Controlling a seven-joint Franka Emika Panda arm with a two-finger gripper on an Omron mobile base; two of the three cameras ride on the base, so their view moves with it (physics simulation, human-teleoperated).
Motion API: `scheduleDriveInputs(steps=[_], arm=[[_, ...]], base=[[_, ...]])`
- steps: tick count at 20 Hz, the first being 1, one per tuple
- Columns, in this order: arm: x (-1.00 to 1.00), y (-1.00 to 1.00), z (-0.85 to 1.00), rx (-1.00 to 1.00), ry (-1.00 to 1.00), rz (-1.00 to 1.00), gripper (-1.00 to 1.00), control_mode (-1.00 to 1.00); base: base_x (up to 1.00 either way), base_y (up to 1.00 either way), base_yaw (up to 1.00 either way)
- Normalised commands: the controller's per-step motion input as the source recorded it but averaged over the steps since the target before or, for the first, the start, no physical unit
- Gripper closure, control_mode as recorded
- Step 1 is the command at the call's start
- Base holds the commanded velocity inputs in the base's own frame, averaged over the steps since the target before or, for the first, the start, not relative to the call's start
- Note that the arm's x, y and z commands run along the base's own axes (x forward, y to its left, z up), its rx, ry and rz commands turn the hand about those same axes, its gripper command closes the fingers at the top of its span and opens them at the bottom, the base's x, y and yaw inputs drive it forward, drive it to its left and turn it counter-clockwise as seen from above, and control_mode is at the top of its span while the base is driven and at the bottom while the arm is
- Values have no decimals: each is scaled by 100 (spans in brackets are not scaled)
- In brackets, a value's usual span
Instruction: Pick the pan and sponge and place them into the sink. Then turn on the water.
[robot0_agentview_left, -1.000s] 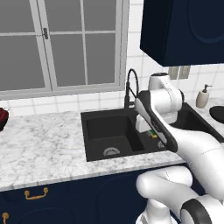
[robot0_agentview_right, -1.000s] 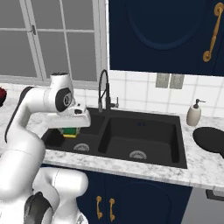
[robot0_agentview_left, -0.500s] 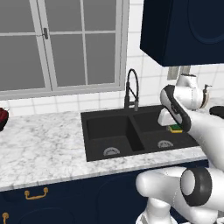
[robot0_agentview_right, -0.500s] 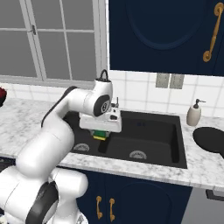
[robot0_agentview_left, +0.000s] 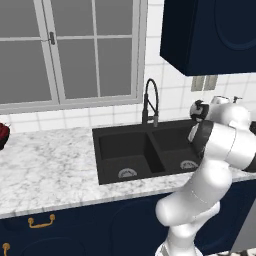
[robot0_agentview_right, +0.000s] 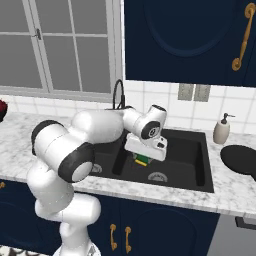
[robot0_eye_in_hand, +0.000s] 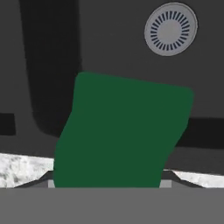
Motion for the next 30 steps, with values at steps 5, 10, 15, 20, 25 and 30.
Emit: scheduleDriveInputs(steps=[5,10,15,20,25,30], arm=[[40,-8,-47,-1,6,0,100,-100],[22,-7,-40,-18,2,-1,100,-100],[5,0,-56,-14,0,0,100,-100],[6,0,-53,-7,0,0,100,-100],[10,0,-53,-4,0,0,100,-100],[9,0,-45,0,0,0,100,-100]], base=[[0,0,0],[0,0,0],[0,0,0],[0,0,0],[0,0,0],[0,0,0]])
